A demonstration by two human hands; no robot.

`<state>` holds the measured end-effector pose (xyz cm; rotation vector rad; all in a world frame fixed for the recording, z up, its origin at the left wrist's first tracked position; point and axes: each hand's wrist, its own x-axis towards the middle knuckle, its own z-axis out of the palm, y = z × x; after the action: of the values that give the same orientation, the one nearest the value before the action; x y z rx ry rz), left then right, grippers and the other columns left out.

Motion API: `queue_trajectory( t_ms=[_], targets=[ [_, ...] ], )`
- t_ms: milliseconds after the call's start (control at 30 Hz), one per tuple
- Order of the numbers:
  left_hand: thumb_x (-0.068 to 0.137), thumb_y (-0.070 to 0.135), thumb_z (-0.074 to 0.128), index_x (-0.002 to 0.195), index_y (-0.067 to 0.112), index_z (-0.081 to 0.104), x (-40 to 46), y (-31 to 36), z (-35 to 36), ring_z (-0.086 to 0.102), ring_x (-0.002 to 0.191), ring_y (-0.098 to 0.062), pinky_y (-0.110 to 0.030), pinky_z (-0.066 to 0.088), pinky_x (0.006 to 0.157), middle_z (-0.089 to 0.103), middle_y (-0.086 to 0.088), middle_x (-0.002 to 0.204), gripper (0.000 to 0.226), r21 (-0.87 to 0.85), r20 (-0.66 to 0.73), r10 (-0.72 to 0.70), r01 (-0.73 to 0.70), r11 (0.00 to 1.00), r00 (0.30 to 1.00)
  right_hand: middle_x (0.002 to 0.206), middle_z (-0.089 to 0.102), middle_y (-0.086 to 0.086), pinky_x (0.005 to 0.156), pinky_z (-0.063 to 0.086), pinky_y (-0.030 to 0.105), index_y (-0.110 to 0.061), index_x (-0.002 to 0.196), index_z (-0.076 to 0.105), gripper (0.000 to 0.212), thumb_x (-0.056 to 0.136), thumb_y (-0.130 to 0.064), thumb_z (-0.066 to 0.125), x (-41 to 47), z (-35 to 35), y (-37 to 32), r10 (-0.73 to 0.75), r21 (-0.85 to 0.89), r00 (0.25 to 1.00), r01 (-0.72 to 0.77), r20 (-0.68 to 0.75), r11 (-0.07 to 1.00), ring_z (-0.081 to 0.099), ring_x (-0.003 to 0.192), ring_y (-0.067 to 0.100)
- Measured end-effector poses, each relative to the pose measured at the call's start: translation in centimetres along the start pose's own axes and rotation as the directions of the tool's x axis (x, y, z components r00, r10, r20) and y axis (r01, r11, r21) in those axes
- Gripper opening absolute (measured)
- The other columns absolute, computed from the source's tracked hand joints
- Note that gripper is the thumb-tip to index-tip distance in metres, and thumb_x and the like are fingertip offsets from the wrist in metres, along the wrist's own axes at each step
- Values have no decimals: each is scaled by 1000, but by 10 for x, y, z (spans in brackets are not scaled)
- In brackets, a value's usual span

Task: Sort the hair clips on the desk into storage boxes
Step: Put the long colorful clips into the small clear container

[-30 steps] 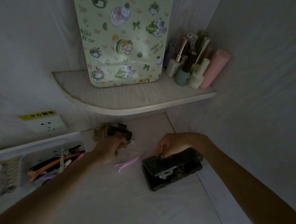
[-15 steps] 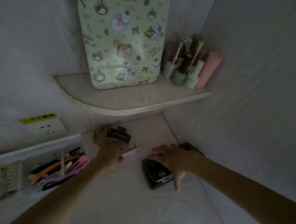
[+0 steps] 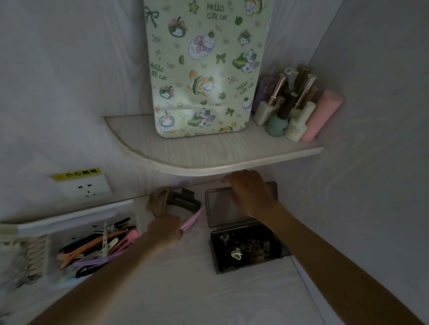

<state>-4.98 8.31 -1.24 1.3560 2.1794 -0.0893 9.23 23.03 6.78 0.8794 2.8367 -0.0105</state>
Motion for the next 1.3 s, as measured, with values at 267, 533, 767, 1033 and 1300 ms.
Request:
queue_trajectory(
  t_ms=[267,533,767,1033,1300],
  targets=[
    [88,4,55,99,9,48,-3,-4,-5,58,68,-23,-30,53,59,56,-11,81,13,-792,140,-129,189,580,982,108,51,16,68,45,36,-4,94,58,12,89,-12,51,-4,38,-48,17,355,986,43,-164,934,55,89,31],
    [89,-3,47,128,-8,46,1,-3,-3,47,47,-13,-19,37,35,51,-2,58,40,-826,206,-242,301,477,948,130,47,18,84,44,39,-8,128,48,42,87,-12,53,5,60,-69,-206,65,971,199,122,978,53,106,36],
    [96,5,42,126,-4,47,-8,6,-24,49,58,-8,-21,43,48,65,-10,88,31,-879,232,-255,315,358,939,122,49,15,89,38,38,-7,111,60,27,92,-22,47,36,61,-63,-141,108,981,127,132,986,45,113,31],
    [95,9,48,126,1,48,-46,4,-48,56,83,-17,-23,46,65,59,-10,101,32,-915,245,-118,270,299,962,93,64,17,77,51,35,-15,83,53,18,97,-17,42,1,22,-87,332,915,856,-338,396,-219,62,83,25],
    [88,13,55,75,11,62,-97,-35,-43,63,59,-16,-31,56,66,68,-6,67,15,-797,31,-10,30,604,999,84,66,9,71,52,29,-9,85,67,18,91,-12,51,-45,6,-165,130,778,845,-404,519,-481,62,77,20]
  ],
)
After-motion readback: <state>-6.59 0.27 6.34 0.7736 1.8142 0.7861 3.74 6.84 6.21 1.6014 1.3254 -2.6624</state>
